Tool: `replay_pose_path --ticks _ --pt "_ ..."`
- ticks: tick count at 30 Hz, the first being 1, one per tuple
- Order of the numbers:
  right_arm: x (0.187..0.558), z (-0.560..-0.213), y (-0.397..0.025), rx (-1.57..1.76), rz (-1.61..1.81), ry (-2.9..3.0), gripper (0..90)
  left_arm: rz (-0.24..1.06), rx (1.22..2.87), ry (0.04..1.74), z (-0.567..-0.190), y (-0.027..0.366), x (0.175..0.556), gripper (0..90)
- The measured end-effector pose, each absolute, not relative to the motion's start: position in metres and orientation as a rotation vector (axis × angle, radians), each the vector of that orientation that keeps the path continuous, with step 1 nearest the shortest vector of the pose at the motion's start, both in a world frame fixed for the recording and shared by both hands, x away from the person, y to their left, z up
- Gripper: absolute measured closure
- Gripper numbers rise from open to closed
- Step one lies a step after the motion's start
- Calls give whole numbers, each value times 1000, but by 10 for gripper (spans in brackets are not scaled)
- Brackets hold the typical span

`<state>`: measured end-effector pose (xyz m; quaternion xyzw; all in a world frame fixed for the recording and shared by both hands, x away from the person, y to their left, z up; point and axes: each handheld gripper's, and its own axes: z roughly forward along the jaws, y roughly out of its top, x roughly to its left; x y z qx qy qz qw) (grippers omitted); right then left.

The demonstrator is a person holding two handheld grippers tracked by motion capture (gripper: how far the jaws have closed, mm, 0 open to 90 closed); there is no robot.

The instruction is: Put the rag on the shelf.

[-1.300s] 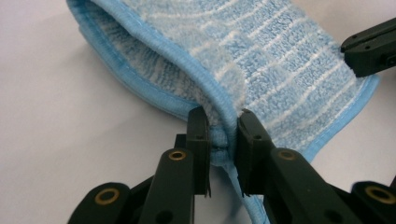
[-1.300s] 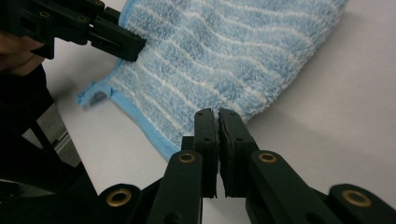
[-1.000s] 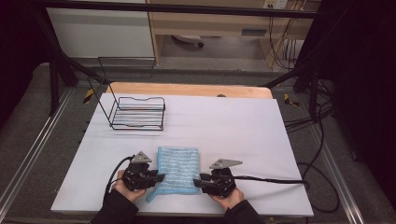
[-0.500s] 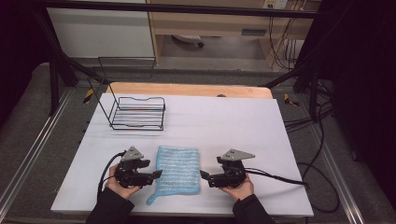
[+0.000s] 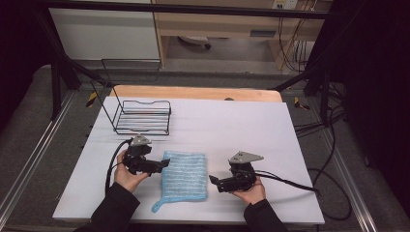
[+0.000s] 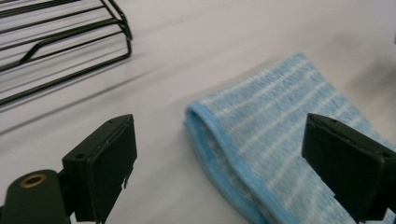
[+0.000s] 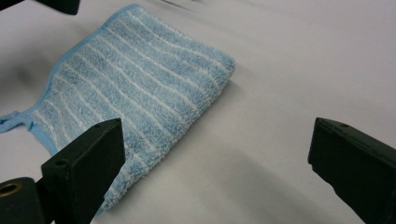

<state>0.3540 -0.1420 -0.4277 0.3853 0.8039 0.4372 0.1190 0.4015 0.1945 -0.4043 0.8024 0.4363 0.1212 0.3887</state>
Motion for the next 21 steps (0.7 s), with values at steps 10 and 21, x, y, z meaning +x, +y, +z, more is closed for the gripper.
replay_pose_path --ticks 10,21 --pt "355 -430 -141 1149 1252 2363 41 258 2052 1212 -425 188 430 352" --pt "356 -432 -139 1150 1245 2383 52 156 2065 1244 -441 186 431 579"
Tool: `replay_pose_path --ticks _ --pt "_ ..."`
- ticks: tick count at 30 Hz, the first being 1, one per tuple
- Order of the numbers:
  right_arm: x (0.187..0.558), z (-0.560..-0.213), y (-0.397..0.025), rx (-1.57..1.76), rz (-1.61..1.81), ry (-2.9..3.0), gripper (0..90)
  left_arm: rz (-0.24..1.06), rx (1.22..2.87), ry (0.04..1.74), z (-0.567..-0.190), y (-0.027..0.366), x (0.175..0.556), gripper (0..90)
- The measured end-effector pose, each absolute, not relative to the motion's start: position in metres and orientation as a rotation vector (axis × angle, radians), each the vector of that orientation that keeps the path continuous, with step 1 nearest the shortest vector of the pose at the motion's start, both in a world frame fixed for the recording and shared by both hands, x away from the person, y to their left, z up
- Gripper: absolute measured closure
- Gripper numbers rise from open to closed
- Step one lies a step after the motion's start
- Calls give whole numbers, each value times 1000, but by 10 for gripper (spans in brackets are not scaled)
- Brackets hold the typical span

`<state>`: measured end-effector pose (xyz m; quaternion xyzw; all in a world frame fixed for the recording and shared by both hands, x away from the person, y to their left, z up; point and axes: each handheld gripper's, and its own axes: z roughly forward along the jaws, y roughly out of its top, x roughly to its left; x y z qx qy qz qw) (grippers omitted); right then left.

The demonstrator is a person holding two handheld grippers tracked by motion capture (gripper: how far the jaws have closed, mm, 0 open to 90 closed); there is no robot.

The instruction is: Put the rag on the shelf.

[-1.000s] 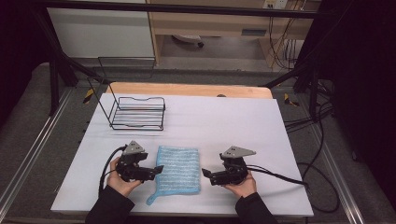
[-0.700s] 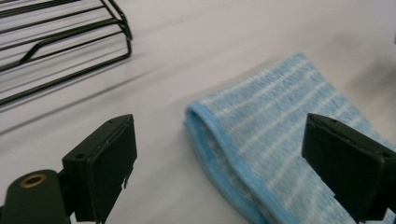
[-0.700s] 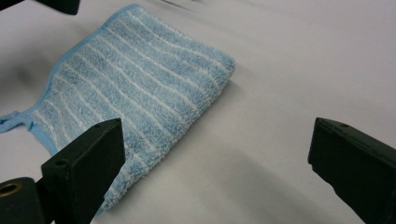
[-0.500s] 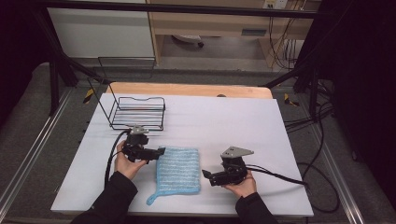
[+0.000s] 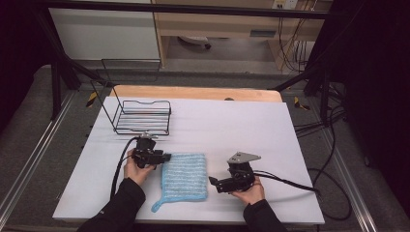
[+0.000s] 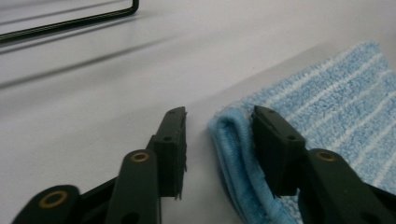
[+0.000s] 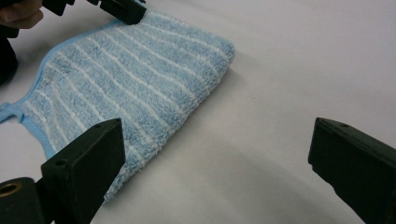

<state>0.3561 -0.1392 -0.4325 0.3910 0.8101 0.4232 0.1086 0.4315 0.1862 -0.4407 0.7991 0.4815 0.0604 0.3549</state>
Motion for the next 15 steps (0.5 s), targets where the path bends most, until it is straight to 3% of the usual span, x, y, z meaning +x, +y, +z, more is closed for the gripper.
replay_pose_path --ticks 15 --pt "360 -431 -139 1165 1262 2359 64 131 2064 1260 -442 179 429 736"
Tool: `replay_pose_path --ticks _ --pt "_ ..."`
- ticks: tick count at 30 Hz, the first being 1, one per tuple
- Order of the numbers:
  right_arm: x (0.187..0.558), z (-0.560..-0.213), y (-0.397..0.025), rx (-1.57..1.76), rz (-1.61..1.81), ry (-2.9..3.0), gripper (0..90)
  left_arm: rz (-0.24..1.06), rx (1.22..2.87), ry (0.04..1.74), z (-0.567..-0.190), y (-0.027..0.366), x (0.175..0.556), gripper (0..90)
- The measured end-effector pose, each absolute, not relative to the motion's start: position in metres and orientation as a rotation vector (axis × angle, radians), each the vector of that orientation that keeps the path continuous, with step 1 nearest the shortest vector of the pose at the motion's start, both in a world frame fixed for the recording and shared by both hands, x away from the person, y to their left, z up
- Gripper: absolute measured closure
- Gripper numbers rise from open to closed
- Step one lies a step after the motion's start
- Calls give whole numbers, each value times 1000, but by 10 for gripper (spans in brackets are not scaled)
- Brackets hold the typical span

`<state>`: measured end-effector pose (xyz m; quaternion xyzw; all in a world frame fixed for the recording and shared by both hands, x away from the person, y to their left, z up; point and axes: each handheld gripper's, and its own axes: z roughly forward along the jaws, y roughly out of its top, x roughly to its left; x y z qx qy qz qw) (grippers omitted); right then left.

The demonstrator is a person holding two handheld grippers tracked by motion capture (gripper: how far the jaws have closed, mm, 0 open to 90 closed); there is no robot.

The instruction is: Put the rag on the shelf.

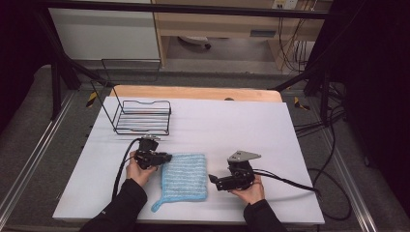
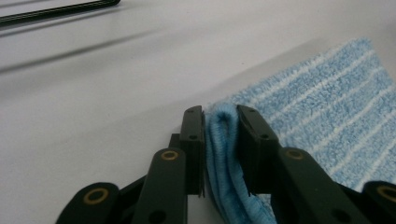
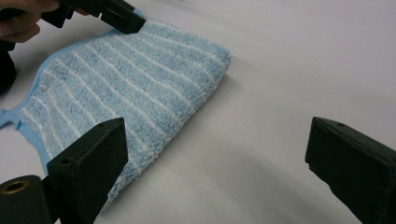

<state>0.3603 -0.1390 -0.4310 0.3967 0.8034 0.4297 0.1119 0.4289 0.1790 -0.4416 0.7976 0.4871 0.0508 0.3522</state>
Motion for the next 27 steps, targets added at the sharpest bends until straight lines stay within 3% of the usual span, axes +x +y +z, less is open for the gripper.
replay_pose_path --ticks 7,18,21,27 --pt "372 -427 -138 1187 1289 2317 79 159 2075 1246 -442 177 428 772" --pt "405 -424 -112 1178 1282 2313 192 194 2092 1222 -443 175 426 772" --pt "414 -430 -104 1210 1261 2332 237 189 2095 1216 -443 176 426 770" --pt "428 -446 -96 1294 1221 2392 413 192 2097 1208 -443 176 426 768"
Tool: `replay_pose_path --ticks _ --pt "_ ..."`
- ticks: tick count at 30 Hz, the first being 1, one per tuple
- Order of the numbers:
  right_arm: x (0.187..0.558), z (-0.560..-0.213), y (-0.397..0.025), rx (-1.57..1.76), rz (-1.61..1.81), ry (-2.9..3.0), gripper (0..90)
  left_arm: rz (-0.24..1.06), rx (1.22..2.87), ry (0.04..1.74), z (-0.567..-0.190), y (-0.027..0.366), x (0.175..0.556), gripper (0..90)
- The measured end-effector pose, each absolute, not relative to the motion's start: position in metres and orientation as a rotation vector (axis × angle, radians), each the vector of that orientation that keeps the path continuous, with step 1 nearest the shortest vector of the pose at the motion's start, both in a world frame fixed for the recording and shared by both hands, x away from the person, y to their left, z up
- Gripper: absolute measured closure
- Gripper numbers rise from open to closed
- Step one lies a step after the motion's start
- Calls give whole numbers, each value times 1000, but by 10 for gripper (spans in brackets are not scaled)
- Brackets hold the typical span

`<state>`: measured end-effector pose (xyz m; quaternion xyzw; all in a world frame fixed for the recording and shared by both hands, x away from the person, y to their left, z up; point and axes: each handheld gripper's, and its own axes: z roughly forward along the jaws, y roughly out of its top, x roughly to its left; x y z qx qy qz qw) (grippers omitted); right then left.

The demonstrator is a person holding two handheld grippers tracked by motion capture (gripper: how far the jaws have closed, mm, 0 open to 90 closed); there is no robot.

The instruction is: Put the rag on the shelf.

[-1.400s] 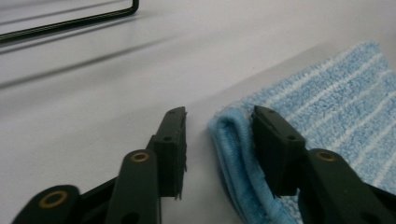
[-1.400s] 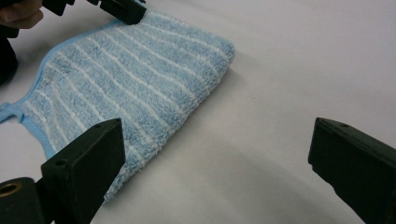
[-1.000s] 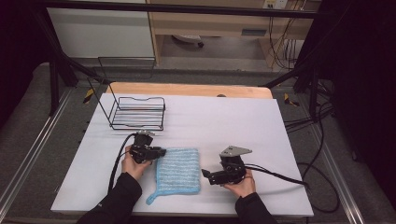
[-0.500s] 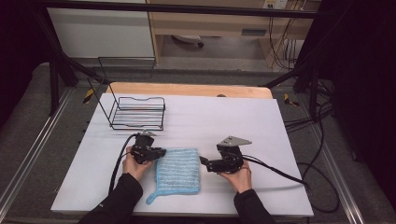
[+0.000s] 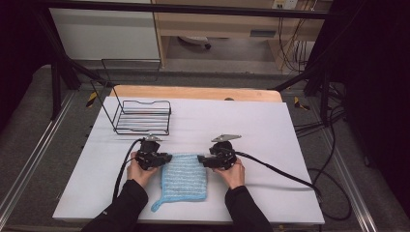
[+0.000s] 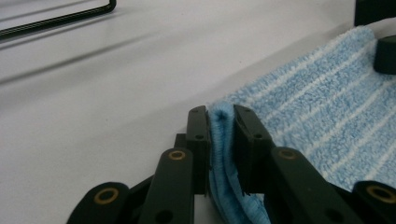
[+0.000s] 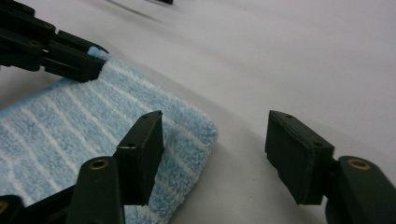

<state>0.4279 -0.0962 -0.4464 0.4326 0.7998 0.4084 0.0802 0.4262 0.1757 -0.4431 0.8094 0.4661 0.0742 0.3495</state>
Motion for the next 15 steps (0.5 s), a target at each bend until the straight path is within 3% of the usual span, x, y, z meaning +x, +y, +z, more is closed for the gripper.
replay_pose_path --ticks 3,6,8,9,15 --pt "430 -449 -96 1309 1215 2412 442 193 2098 1205 -443 176 426 767" --pt "430 -449 -95 1315 1233 2445 546 194 2097 1203 -443 176 426 766" --pt "430 -450 -95 1312 1237 2453 564 193 2098 1201 -443 176 426 766" --pt "431 -450 -95 1313 1246 2472 622 193 2099 1199 -443 176 426 765" --pt "431 -453 -94 1320 1269 2502 725 192 2098 1199 -443 176 426 765"
